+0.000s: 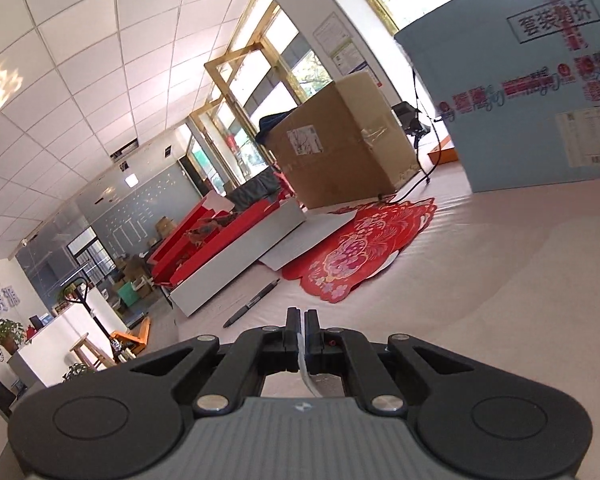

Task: Fold shopping bag
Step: 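Lay the lifted bag edge down with the right gripper and release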

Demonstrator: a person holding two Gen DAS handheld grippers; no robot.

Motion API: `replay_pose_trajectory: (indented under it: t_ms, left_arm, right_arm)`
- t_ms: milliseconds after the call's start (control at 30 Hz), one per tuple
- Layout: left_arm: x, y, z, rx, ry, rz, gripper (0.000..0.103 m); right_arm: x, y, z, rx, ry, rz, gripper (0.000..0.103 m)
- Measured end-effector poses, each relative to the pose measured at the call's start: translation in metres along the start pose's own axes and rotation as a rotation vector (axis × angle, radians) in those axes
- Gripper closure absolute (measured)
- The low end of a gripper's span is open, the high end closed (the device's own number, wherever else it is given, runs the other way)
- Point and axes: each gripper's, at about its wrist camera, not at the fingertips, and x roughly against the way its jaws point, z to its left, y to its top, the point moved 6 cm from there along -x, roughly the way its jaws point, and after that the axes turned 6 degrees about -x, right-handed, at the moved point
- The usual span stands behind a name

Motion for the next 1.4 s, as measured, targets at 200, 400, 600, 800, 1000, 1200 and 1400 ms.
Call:
replay_pose_trajectory:
  t_ms: [200,400,600,800,1000,1200,1400]
  left_arm:
    - [0.024,0.014,0.015,0.135,-0.098,-0.116,0.004]
    - [0.039,0.005,0.008,0.323,-0.331,-0.113,0.004]
    - [0.035,-0.010,-0.015,0.481,-0.544,-0.069,0.005]
    - [0.030,0.006,-0.025,0.377,-0.415,-0.032,0.005]
    - [0.012,0.010,-0.048,0.214,-0.272,0.081,0.013]
    - [0.012,0.020,-0.057,0.240,-0.264,0.074,0.054]
    - [-0.005,0.025,-0.054,0.262,-0.249,0.068,0.094]
  right_arm:
    - [-0.007,0.007,0.020,-0.010,0.061,-0.010,0.100]
    - [-0.041,0.010,0.020,-0.099,0.192,0.126,0.034]
    - [-0.025,0.019,0.011,-0.236,0.308,0.112,0.025]
    - [0.029,0.032,-0.053,-0.189,0.074,-0.018,0.019]
    - [0.037,0.010,-0.119,-0.131,-0.212,0.058,0.024]
    - [0.029,-0.015,-0.121,0.101,-0.383,0.109,0.029]
    - [0.033,-0.030,-0.104,0.134,-0.339,0.111,0.030]
